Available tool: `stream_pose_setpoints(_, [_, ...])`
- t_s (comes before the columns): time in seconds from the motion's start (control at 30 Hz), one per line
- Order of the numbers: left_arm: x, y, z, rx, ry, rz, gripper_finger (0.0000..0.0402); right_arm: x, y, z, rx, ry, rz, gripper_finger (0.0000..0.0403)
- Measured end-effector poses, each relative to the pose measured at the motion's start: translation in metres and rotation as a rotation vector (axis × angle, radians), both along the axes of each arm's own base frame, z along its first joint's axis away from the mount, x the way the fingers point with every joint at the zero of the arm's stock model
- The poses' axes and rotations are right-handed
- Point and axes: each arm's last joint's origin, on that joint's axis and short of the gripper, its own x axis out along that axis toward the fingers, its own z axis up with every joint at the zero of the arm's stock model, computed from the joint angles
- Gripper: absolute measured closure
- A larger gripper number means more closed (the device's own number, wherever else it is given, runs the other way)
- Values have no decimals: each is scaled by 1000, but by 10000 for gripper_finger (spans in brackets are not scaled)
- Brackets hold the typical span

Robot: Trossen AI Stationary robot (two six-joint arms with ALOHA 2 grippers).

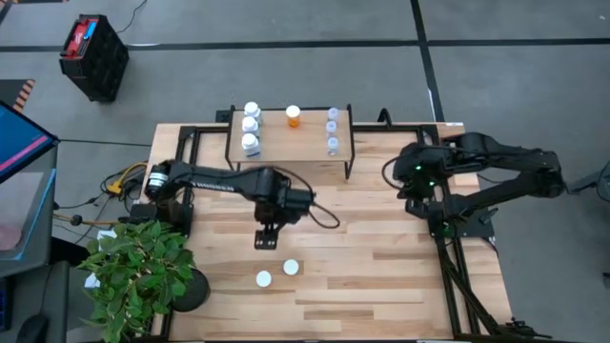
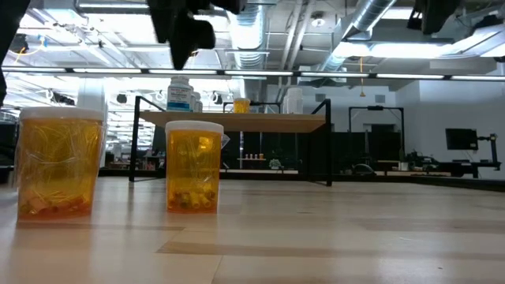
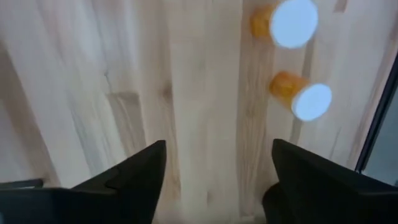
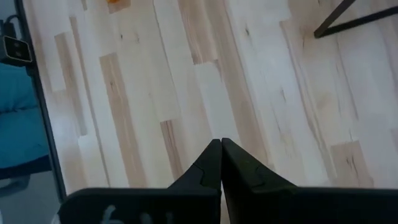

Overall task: Pick and place medicine bottles onto shelf by color
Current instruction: Put the left orange pill bottle on the shelf aligned with the other orange pill bottle

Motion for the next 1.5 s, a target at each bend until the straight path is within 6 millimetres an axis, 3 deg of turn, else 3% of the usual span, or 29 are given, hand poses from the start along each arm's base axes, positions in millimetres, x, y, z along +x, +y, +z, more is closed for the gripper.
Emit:
stream_pose_setpoints(0.27, [-4, -41, 0, 27, -40, -152, 107, -1, 12, -10, 50, 180, -45, 377])
stream_pose_setpoints(0.77, [-16, -104, 3, 114, -186, -319, 109, -10, 87, -10, 94, 150, -20, 377])
stream_pose_setpoints(0.97, [-30, -115, 11, 117, -231, -374, 109, -15, 106, -7, 157, 94, -60, 377])
stream_pose_setpoints(1.17, [-53, -109, -13, 108, -280, -341, 110, -9, 123, -7, 201, 31, -77, 377])
stream_pose_setpoints(1.37, [-61, -105, -32, 23, -442, -212, 109, 5, 137, -17, 185, 49, -68, 377])
stream_pose_setpoints(1.5, [-66, -109, -52, 11, -414, -144, 109, 14, 145, -28, 147, 90, -61, 377])
